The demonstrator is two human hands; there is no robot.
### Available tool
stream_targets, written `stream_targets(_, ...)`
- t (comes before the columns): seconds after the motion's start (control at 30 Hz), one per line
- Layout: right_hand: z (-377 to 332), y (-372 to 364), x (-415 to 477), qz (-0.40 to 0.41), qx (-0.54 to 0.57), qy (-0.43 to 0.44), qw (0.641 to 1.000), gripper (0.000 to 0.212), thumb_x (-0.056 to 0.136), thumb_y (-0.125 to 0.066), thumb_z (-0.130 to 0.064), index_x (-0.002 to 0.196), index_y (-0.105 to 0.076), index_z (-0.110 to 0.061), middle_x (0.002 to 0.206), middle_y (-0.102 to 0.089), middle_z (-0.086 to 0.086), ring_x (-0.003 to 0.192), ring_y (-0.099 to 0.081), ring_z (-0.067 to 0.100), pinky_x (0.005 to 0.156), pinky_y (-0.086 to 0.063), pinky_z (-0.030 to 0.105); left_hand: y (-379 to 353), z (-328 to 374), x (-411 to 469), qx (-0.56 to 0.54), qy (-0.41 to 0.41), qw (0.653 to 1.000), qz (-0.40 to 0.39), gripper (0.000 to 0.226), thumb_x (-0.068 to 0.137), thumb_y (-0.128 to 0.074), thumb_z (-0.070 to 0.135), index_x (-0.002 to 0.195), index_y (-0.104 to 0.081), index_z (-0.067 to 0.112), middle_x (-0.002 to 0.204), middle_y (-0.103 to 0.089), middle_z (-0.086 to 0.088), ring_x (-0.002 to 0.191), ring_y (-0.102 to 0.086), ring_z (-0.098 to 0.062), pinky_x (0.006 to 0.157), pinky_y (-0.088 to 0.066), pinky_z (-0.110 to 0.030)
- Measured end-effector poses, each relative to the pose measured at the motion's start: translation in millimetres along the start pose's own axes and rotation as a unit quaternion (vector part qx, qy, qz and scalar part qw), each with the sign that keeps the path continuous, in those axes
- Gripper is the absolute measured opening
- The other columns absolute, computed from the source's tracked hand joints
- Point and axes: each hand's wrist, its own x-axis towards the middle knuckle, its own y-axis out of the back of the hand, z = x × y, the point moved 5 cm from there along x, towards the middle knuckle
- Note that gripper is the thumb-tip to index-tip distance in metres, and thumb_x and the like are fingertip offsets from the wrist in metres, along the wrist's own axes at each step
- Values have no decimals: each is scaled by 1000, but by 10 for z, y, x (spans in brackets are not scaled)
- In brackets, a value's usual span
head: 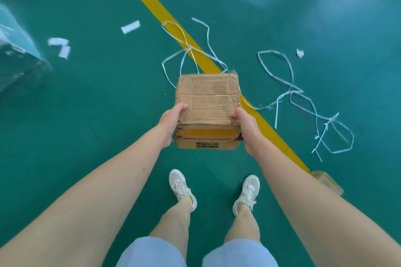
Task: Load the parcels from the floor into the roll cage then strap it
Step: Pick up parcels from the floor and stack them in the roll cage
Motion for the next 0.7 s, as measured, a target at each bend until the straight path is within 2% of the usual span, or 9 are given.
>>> stream_targets(0.13, -653, -201, -543, -24, -7, 66, 998, 16, 92, -47, -31, 96, -57, -20, 94, -59, 3, 80, -50, 21, 66, -37, 33, 353, 420, -612, -37, -42, 998, 9, 39, 92, -45, 48, 119, -58, 23, 111, -64, -4, 95, -57, -20, 84, -45, -40)
stream_targets(0.3, -1296, -479, -1060, -74, -23, 129, 989, 28, 92, -46, -36, 103, -67, -20, 99, -69, 5, 83, -60, 23, 68, -45, 34, 742, 809, -1273, -102, -92, 989, 49, 34, 91, -47, 49, 110, -60, 24, 106, -65, -3, 94, -57, -20, 84, -46, -40)
stream_targets(0.4, -1658, -680, -1332, -109, -39, 169, 979, 28, 92, -45, -39, 100, -66, -22, 100, -71, 7, 84, -62, 24, 70, -48, 35, 972, 986, -1617, -147, -129, 977, 81, 34, 92, -49, 50, 110, -61, 24, 105, -65, -3, 93, -59, -19, 74, -47, -35)
stream_targets(0.5, -1964, -890, -1647, -141, -55, 215, 965, 30, 86, -50, -43, 101, -64, -21, 109, -69, 12, 90, -62, 27, 75, -49, 40, 1211, 1052, -2005, -196, -172, 957, 126, 38, 92, -49, 51, 111, -63, 22, 106, -66, -4, 92, -60, -19, 69, -44, -33)
stream_targets(0.6, -2196, -1147, -1940, -183, -81, 247, 948, 39, 84, -54, -48, 108, -67, -20, 108, -70, 9, 98, -66, 30, 77, -52, 41, 1458, 1050, -2396, -245, -212, 929, 178, 35, 91, -48, 50, 104, -63, 20, 99, -66, -4, 85, -60, -19, 68, -44, -32)
stream_targets(0.7, -2313, -1453, -2293, -246, -111, 272, 924, 35, 89, -55, -43, 110, -65, -16, 99, -68, 6, 85, -62, 24, 67, -48, 33, 1718, 920, -2813, -288, -242, 899, 222, 30, 90, -48, 47, 94, -60, 20, 90, -63, -4, 80, -58, -18, 67, -43, -31)
